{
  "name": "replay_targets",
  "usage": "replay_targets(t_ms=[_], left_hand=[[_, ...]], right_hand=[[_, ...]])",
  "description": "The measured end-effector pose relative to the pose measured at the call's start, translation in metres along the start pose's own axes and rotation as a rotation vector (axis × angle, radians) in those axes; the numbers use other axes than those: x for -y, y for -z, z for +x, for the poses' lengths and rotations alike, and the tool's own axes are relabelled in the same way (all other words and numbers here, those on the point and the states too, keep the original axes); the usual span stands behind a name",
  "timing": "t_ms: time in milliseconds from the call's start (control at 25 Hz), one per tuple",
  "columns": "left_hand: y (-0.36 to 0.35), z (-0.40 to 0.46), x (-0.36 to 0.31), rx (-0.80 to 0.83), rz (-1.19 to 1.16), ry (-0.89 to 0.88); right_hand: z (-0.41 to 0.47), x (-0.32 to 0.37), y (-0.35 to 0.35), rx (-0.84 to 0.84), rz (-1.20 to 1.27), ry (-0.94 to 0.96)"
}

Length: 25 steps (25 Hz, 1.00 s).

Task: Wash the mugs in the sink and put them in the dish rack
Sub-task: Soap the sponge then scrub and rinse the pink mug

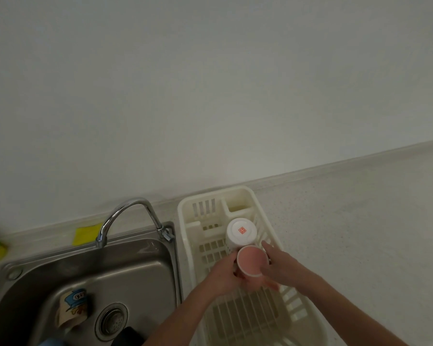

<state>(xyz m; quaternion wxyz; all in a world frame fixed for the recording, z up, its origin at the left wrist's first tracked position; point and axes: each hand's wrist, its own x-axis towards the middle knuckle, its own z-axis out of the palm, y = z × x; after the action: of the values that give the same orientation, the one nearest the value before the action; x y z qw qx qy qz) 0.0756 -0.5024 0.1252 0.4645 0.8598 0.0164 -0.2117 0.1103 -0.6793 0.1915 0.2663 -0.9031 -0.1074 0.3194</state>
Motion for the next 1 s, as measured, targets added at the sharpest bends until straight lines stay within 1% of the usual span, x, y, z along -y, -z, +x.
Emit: replay_targets(t_ms=[120, 200, 360, 520, 640, 720, 880, 1000], left_hand=[[0.0, -0.002, -0.003, -0.003, -0.023, 0.024], [0.001, -0.005, -0.01, -0.018, -0.014, 0.059], [0.003, -0.013, -0.021, -0.083, 0.078, 0.107], [0.012, -0.031, -0.029, -0.236, 0.157, 0.207], [0.029, -0.052, -0.029, -0.365, 0.255, 0.206], [0.042, -0.071, -0.026, -0.411, 0.305, 0.206], [0.075, -0.112, -0.006, -0.412, 0.411, 0.258], [0.099, -0.157, 0.019, -0.381, 0.483, 0.284]], right_hand=[[0.008, 0.0, -0.004, 0.02, -0.012, 0.075], [0.014, -0.001, -0.008, 0.007, 0.015, 0.075], [0.021, -0.007, -0.005, -0.007, 0.094, 0.063], [0.033, -0.016, -0.011, -0.04, 0.109, 0.089], [0.029, -0.01, -0.012, -0.086, 0.051, 0.096], [0.021, 0.0, -0.01, -0.093, -0.005, 0.079], [0.003, 0.03, -0.015, -0.2, -0.138, 0.147], [-0.015, 0.069, -0.036, -0.195, -0.204, 0.196]])
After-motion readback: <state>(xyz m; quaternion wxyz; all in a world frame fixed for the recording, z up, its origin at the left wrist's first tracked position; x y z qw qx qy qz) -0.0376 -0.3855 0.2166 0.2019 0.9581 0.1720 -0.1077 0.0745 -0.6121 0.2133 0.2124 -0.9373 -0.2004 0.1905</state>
